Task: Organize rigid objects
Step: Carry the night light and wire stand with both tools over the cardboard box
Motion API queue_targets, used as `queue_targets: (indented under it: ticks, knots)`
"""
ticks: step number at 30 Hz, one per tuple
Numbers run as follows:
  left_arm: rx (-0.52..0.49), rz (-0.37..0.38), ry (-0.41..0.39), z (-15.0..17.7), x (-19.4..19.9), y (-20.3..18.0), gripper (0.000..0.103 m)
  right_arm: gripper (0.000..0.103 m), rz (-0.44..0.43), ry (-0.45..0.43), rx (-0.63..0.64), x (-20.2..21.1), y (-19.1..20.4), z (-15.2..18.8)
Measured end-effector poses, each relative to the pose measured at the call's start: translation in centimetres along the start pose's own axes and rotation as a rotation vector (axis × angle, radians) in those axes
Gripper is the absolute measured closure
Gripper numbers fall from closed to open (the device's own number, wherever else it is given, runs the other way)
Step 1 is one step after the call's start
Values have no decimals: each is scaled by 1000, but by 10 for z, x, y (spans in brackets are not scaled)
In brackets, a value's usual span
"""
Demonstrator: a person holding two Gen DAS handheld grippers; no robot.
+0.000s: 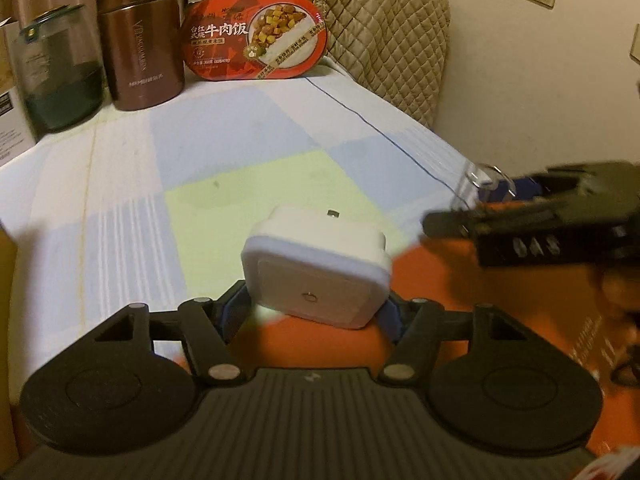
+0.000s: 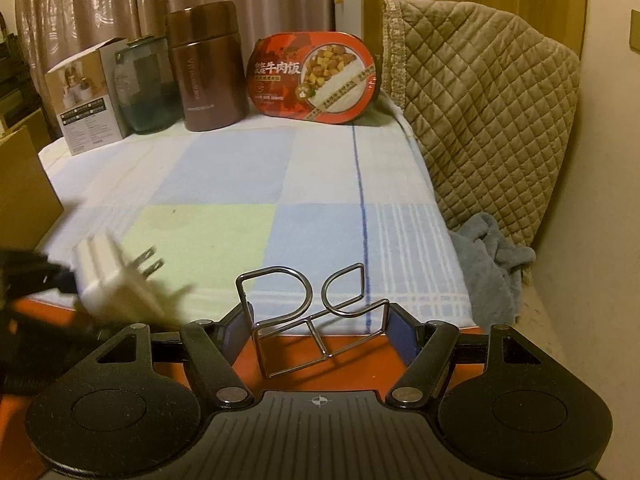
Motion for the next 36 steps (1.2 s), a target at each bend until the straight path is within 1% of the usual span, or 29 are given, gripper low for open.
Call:
queue_targets:
  ticks: [6, 8, 10, 13, 16, 19, 20, 21, 22, 23, 25, 27, 31, 36]
  knots:
    - [-55, -26, -30, 23, 19, -8, 41, 35, -11, 8, 9, 6, 8, 1]
    - [-95, -41, -46, 25, 22, -10, 38, 35, -13, 10, 11, 10, 11, 1]
    - [-146, -69, -61, 25, 25, -12, 33, 35, -12, 9, 14, 15, 14, 2]
    - [-194, -62, -79, 21, 27, -14, 28, 35, -11, 6, 6, 21, 16, 3]
    - [-213, -32, -102, 14, 29, -13, 28, 35, -7, 3, -15, 26, 15, 2]
    - [-232, 23, -102, 7, 28, -15, 31, 35, -1, 0, -32, 30, 13, 2]
    - [-241, 32, -98, 5, 26, -16, 33, 35, 0, -1, -36, 30, 12, 2]
    - [-252, 38, -90, 3, 26, -17, 38, 35, 1, -1, -40, 30, 12, 1]
    - [-257, 36, -85, 2, 25, -17, 42, 35, 2, 1, -43, 30, 11, 2]
    - [-259, 37, -76, 1, 26, -18, 42, 35, 2, 1, -45, 31, 11, 2]
    - [-256, 38, -62, 3, 27, -20, 42, 35, 0, 5, -48, 32, 12, 3]
    - [-241, 21, -51, 6, 30, -21, 42, 35, 0, 8, -51, 33, 13, 4]
    - [-139, 6, -23, 13, 41, -19, 42, 35, 15, 22, -66, 39, 15, 7]
    - [-56, -27, -21, 24, 63, -20, 42, 35, 13, 19, -60, 54, 24, 14]
Point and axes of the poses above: each gripper's, at about its wrist camera, not at the fingertips, and x roughly against the way its jaws point, y to its left, z to its underside, the point moved 5 cm from there along -x, roughly the way its jaws point, and after that the axes turned 5 degrees about y, right-handed, at the moved point
